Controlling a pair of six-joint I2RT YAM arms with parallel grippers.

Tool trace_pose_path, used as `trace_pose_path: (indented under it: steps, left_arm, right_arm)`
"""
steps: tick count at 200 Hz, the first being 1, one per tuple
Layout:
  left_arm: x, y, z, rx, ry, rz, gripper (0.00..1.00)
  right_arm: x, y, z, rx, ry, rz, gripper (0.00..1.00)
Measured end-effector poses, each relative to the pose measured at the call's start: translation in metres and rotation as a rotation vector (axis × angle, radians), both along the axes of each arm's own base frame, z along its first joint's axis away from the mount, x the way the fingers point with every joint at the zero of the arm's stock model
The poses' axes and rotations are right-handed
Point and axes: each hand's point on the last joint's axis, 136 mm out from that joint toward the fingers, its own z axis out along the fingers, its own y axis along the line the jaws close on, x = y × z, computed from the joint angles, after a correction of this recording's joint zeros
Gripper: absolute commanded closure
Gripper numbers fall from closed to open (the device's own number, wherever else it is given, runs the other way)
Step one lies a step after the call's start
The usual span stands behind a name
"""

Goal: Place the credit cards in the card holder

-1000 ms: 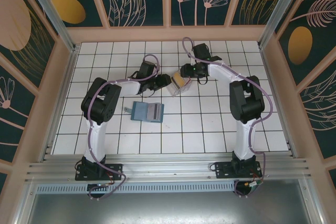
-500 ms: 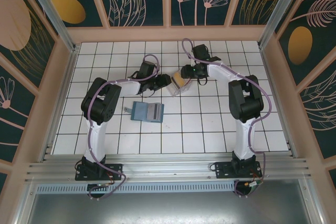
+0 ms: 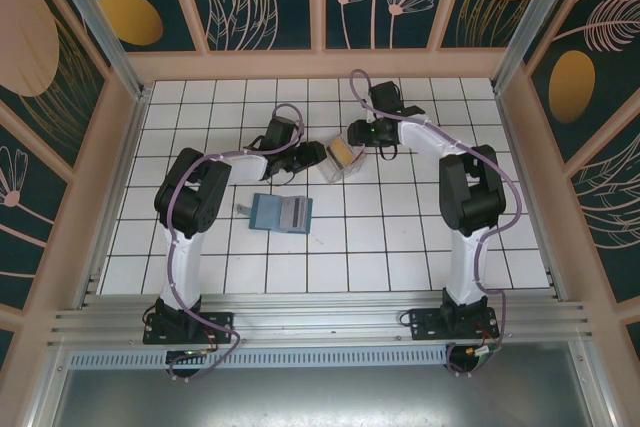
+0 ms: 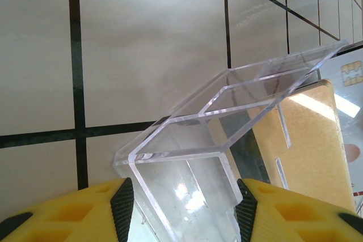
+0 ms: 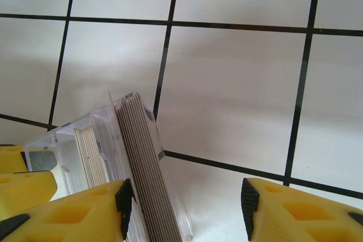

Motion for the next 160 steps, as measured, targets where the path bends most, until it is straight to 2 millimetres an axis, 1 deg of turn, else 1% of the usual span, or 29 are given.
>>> trace_pose_path:
  steps: [31, 74, 92, 111, 129, 160]
  left_arm:
    - [0.000, 0.000, 0.000, 0.000, 0.000, 0.000, 0.47]
    - [0.000, 0.000, 0.000, 0.000, -0.001, 0.000, 0.47]
    - [0.000, 0.000, 0.000, 0.000, -0.001, 0.000, 0.47]
    - [0.000, 0.000, 0.000, 0.000, 0.000, 0.000, 0.47]
    - [0.000, 0.000, 0.000, 0.000, 0.000, 0.000, 0.47]
    - [0.000, 0.000, 0.000, 0.000, 0.000, 0.000, 0.47]
  right_arm:
    - [0.000, 0.000, 0.001, 0.004, -0.001, 0.001, 0.51]
    - [-0.002, 0.005, 0.003, 0.031, 0.004, 0.025, 0.69]
    - [-0.003, 0.006, 0.005, 0.034, 0.001, 0.035, 0.74]
    - [-0.003, 0.007, 0.008, 0.038, -0.004, 0.043, 0.78]
    - [-0.003, 0.008, 0.010, 0.041, -0.008, 0.044, 0.83]
    - [-0.004, 0.009, 0.015, 0.050, -0.013, 0.050, 0.89]
